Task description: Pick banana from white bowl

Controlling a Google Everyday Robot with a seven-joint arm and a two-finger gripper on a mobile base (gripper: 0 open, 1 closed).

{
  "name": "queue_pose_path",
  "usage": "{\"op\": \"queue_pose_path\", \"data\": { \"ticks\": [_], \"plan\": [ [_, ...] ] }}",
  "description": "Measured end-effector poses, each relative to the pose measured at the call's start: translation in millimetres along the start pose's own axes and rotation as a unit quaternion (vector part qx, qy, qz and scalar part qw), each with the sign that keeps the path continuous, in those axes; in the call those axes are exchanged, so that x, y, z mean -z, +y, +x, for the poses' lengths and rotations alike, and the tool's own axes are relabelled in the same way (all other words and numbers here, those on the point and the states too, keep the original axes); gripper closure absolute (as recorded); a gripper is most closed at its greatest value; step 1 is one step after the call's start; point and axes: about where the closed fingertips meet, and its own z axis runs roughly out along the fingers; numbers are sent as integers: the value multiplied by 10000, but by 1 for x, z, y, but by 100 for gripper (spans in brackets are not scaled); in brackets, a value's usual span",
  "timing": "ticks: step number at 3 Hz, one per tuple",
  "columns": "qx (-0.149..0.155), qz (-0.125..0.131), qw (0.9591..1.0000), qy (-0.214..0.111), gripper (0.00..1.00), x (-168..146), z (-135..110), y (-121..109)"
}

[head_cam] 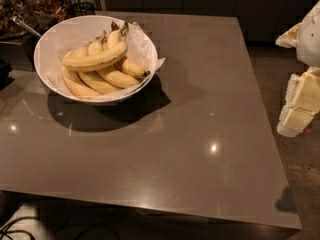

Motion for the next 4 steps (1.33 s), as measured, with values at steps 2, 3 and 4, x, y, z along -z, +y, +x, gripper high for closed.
{"op": "queue_pose_path", "data": {
  "ticks": [2,3,4],
  "plan": [
    [276,79,9994,203,0,7,-25,-1],
    [755,108,9958,512,0,12,-61,3],
    [1218,288,9895,727,0,21,-96,7]
  ]
}}
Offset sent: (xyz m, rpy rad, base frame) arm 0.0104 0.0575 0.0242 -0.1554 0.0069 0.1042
